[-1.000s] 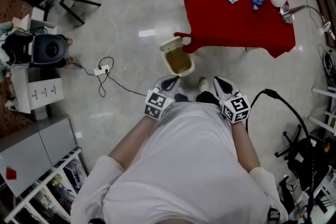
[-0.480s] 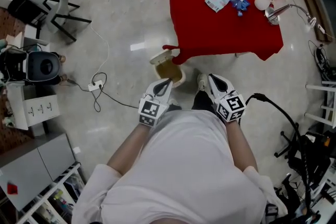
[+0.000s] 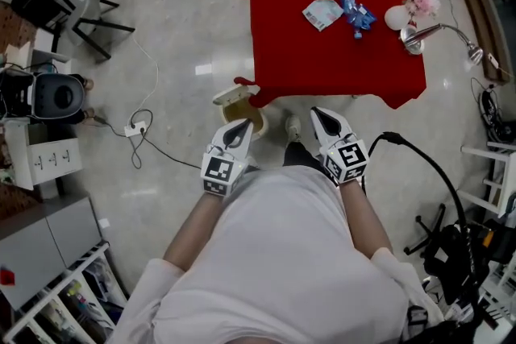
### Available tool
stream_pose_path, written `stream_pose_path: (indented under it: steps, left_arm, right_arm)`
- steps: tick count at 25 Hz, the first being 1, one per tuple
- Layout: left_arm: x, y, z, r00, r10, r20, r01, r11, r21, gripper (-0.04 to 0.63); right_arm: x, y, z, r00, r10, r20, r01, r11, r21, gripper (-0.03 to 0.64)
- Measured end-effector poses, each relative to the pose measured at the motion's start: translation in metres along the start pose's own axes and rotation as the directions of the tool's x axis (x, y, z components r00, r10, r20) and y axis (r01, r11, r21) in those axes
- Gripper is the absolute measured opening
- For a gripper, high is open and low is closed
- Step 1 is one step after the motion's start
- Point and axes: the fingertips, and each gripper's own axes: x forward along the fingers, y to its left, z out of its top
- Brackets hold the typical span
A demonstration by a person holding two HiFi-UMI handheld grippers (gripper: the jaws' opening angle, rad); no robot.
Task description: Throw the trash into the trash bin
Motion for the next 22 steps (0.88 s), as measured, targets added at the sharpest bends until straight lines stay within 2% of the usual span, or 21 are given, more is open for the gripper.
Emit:
stream_pose_path:
  steps: [4, 7, 16, 22]
  left_arm:
    - [0.021, 0.004, 0.003, 0.999, 0.041, -0.002, -0.041, 0.998, -0.039, 0.005]
    - [0.039, 0.009, 0.008, 0.997, 0.075, -0.019, -0.076, 0.994, -0.081, 0.005]
    - [0.084, 0.017, 0.017, 0.982, 0.182, -0.054, -0.188, 0.973, -0.131, 0.005]
    - [0.117, 0.021, 0.022, 0.978, 0.197, -0.071, -0.206, 0.966, -0.158, 0.005]
  right_arm:
    - [0.011, -0.046, 0.001, 0.999, -0.014, -0.035, 0.015, 1.0, 0.009, 0.002]
    - [0.024, -0.085, 0.004, 0.998, -0.02, -0.065, 0.021, 1.0, 0.012, 0.055]
    - [0.065, -0.198, 0.018, 0.991, -0.033, -0.133, 0.03, 0.999, -0.023, 0.06]
    - [0.086, -0.255, 0.017, 0.982, -0.07, -0.177, 0.065, 0.997, -0.031, 0.069]
